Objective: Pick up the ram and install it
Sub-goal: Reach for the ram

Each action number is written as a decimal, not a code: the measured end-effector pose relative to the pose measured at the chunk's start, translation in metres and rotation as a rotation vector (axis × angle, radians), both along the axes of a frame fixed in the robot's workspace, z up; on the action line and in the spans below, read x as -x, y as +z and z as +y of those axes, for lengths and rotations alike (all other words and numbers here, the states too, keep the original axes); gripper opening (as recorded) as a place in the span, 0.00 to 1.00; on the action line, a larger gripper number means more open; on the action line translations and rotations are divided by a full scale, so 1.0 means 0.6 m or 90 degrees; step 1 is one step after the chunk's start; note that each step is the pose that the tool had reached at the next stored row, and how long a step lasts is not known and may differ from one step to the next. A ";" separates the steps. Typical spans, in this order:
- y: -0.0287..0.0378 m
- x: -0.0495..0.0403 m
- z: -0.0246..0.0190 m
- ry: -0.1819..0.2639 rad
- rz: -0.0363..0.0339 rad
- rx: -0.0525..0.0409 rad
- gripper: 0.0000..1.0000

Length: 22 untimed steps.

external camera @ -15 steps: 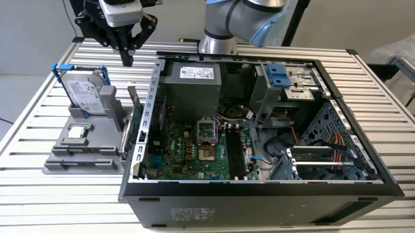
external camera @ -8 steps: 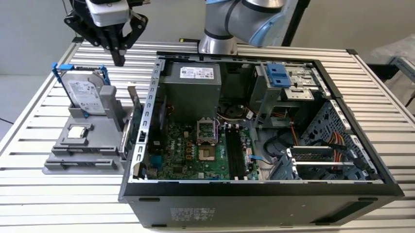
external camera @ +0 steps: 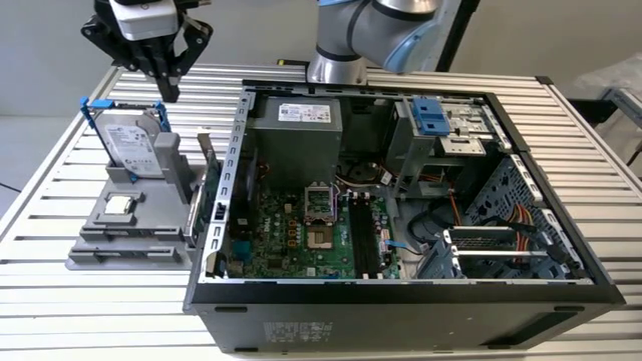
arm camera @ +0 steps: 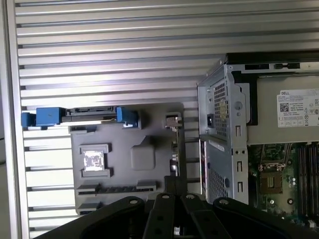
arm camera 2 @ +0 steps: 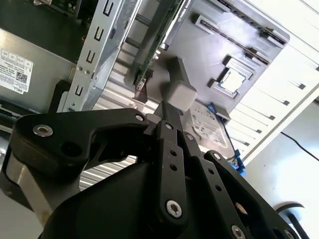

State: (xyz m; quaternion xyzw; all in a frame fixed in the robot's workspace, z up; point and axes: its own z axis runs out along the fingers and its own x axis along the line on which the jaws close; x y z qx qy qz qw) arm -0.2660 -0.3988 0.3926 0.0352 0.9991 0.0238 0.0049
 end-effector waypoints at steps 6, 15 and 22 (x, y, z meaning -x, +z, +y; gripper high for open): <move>0.000 0.019 0.0000 0.001 0.0000 0.0000 0.00; 0.000 0.046 0.0000 0.001 0.0000 0.0000 0.00; 0.000 0.068 0.0000 0.002 0.0000 0.0000 0.00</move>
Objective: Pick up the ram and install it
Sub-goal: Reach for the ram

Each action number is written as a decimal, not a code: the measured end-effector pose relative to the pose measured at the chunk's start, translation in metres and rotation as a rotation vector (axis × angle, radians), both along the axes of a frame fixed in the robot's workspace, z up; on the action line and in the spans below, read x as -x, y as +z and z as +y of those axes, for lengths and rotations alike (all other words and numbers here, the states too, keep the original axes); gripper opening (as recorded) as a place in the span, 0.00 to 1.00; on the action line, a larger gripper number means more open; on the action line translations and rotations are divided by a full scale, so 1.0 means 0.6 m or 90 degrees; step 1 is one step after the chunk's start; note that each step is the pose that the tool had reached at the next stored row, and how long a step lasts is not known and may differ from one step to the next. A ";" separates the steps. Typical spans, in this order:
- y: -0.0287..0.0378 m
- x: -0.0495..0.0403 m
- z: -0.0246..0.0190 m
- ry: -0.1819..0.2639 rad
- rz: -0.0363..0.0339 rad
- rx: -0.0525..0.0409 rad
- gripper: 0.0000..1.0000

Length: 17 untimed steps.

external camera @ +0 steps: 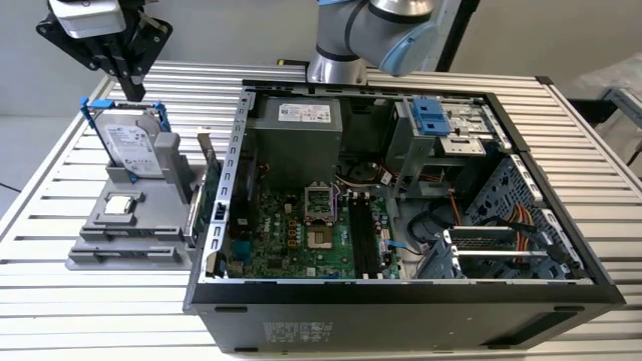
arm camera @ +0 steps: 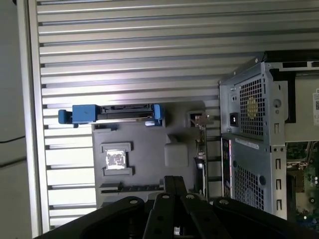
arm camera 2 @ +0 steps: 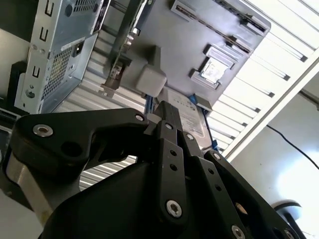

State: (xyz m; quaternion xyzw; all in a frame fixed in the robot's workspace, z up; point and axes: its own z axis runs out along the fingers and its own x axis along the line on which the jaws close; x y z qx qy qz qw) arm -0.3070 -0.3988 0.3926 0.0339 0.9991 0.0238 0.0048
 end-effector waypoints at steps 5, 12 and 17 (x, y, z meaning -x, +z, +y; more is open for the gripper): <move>0.000 0.017 0.0000 0.000 0.0000 0.0000 0.00; 0.000 0.038 0.0000 0.001 0.0000 0.0000 0.00; 0.000 0.050 0.0000 0.002 0.0000 0.0000 0.00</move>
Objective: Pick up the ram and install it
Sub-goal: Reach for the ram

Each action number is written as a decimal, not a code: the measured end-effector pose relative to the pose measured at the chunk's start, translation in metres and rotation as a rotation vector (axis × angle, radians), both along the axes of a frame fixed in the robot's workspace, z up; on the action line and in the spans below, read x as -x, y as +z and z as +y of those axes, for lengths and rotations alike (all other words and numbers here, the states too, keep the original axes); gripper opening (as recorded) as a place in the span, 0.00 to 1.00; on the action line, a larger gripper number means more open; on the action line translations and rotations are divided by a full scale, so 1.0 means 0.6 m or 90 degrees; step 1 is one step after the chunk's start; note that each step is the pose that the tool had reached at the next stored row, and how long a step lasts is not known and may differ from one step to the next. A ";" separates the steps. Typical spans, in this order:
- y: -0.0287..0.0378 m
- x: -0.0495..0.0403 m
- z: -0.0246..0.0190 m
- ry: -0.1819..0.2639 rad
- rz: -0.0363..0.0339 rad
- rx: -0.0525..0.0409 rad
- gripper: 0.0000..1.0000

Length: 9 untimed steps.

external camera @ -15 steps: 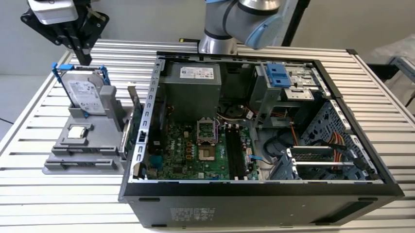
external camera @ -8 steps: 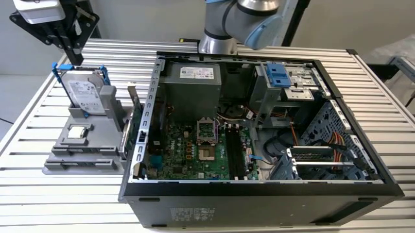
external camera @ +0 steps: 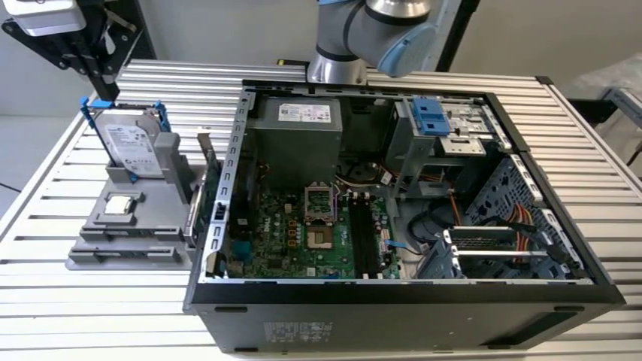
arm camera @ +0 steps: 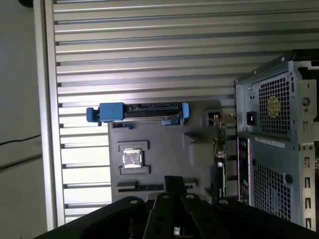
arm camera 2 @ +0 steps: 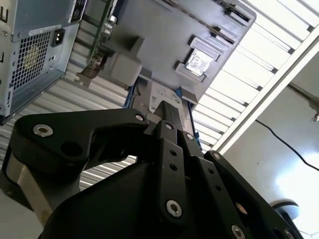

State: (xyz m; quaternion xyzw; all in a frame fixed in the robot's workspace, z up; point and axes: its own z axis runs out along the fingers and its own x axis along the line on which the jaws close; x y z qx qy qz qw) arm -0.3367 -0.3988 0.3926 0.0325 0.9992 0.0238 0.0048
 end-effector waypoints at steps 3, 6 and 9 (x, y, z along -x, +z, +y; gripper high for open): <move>0.000 0.001 0.0000 0.000 0.0000 0.0000 0.00; 0.000 0.001 0.0000 0.000 0.0000 0.0000 0.00; 0.000 0.001 0.0000 0.003 0.0000 0.0000 0.00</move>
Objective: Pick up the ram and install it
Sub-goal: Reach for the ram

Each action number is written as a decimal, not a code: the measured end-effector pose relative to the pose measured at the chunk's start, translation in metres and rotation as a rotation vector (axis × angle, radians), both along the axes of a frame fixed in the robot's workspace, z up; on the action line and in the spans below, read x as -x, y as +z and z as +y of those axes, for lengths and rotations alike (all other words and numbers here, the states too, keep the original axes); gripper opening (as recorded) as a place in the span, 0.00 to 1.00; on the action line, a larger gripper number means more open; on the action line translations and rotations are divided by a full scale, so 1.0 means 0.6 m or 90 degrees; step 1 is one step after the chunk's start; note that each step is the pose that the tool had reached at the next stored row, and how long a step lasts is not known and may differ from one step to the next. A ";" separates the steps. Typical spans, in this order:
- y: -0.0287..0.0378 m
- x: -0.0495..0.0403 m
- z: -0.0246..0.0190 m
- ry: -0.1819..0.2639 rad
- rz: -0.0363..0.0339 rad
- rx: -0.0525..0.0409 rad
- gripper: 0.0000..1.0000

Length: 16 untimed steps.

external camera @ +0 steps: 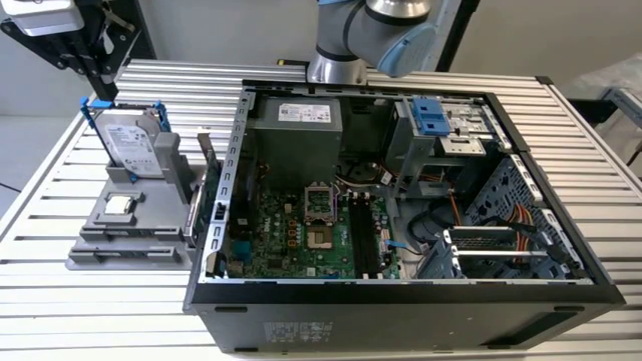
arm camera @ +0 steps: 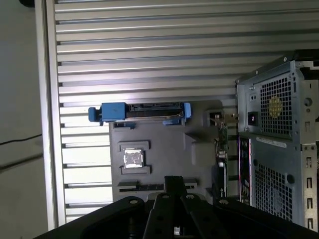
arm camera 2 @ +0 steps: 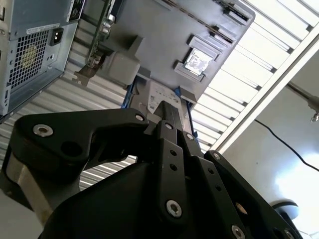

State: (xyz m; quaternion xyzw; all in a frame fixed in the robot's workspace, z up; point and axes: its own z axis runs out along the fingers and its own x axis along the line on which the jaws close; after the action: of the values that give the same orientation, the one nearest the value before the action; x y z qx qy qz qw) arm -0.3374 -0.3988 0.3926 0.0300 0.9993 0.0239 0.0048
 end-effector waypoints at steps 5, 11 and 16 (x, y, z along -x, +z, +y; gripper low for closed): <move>0.000 0.000 -0.0002 0.010 0.0000 0.0000 0.00; 0.000 0.000 -0.0002 0.010 0.0000 0.0000 0.00; 0.000 0.000 -0.0023 0.010 0.0000 0.0000 0.00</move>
State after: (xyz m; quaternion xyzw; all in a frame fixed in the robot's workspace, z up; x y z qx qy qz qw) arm -0.3374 -0.4002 0.3926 0.0220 0.9995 0.0239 0.0046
